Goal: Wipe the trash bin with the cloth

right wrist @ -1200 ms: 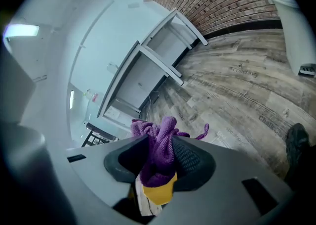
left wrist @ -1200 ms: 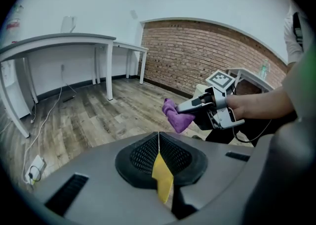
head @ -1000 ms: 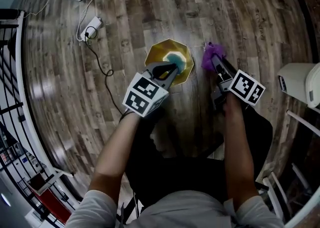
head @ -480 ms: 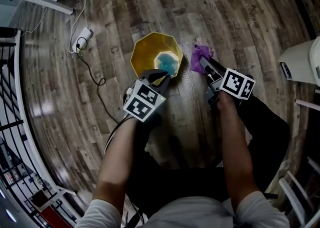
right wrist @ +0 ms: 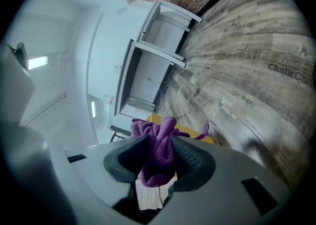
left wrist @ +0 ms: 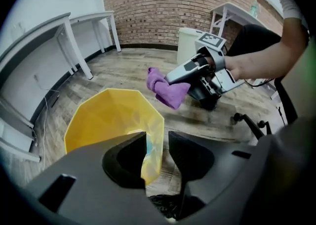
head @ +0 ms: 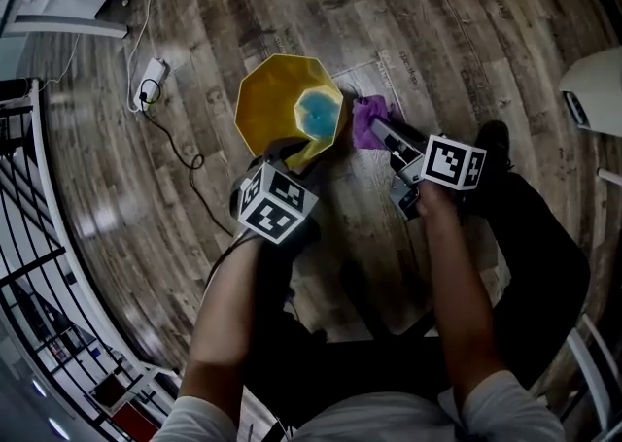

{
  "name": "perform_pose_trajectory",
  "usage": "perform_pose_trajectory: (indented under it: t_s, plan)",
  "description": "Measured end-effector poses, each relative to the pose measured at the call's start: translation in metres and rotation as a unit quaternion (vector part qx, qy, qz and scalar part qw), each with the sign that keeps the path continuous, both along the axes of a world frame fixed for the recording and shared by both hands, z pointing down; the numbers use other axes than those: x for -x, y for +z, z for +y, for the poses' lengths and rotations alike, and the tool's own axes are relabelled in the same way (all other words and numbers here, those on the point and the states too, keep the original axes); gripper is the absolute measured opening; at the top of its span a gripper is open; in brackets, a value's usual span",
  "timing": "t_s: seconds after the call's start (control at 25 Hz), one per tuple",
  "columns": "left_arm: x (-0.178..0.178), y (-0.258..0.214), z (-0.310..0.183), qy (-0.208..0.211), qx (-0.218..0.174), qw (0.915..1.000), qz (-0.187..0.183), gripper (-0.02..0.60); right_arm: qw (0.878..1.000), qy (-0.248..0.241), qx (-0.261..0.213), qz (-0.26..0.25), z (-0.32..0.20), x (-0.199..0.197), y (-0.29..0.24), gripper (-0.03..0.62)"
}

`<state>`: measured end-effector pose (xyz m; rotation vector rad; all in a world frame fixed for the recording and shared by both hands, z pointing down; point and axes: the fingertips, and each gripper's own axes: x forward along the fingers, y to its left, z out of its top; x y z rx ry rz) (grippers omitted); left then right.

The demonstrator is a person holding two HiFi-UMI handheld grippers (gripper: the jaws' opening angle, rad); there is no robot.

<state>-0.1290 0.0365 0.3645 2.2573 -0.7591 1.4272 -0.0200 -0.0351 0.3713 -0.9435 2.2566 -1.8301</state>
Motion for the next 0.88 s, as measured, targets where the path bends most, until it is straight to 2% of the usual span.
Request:
perform_pose_trajectory:
  t_s: [0.12,0.24,0.32,0.4,0.64,0.88]
  plan:
    - [0.003,0.017,0.005,-0.004,0.026,0.9996,-0.009,0.123,1.000,0.009,0.008,-0.007,-0.003,-0.003,0.010,0.141]
    - [0.006,0.027,0.005,-0.009,0.035,0.9992,-0.019,0.123,1.000,0.018,0.007,-0.023,-0.010,0.001,0.013,0.141]
    - [0.006,0.032,0.002,-0.015,0.037,0.9990,-0.022,0.116,0.999,0.015,0.002,-0.032,-0.012,0.008,0.015,0.141]
    - [0.003,0.035,-0.001,-0.015,0.037,0.9989,-0.023,0.084,0.999,0.006,-0.003,-0.035,-0.013,0.016,0.017,0.141]
    - [-0.006,0.036,-0.009,0.008,0.029,0.9991,-0.029,0.021,0.999,-0.018,-0.009,-0.025,-0.014,0.029,0.031,0.141]
    - [-0.010,0.036,-0.011,0.013,0.031,0.9991,-0.025,0.016,0.999,-0.036,-0.011,-0.009,-0.019,0.032,0.046,0.141]
